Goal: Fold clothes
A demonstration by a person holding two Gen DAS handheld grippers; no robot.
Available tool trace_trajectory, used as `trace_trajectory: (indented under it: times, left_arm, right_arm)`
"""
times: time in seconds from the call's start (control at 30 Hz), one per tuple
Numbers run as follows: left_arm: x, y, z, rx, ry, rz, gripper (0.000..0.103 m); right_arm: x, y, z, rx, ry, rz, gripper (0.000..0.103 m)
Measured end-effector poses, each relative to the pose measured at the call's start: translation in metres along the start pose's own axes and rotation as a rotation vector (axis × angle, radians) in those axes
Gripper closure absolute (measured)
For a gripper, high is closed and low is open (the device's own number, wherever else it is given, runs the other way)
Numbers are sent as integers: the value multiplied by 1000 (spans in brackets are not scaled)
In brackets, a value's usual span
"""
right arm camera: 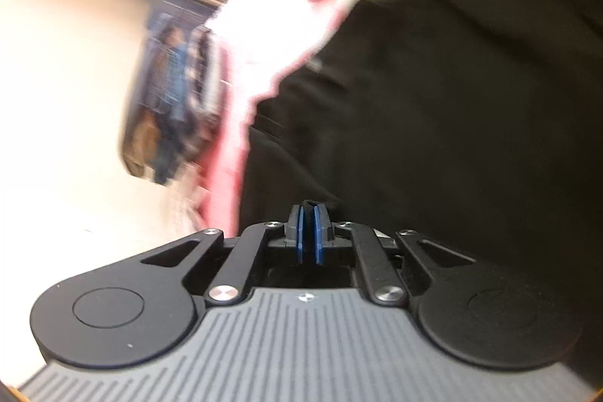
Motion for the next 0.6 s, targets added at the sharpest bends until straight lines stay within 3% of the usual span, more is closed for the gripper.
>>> trace_trajectory:
  times: [0.13, 0.33, 0.47, 0.6]
  left_arm:
    - [-27, -19, 44, -183, -35, -83, 97]
    - [-62, -26, 112, -378, -155, -181, 97]
    - [-78, -18, 156, -487, -237, -220, 97]
    - [-86, -4, 195, -617, -295, -240, 97]
  right_arm:
    - [22, -18, 54, -75, -78, -7, 99]
    - [88, -39, 148, -190, -170, 34, 99]
    - [145, -41, 200, -262, -186, 87, 99]
    - [197, -32, 226, -320, -162, 151, 100]
Point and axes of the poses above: each gripper's, at about its wrist camera, not at the fingertips, and x roughly the way its jaws point, z to its left, y to its underside, the point moved 5 cm from there along x, roughly the way its jaws point, and after that the axes turned 3 degrees about y, right-handed, at the moved point
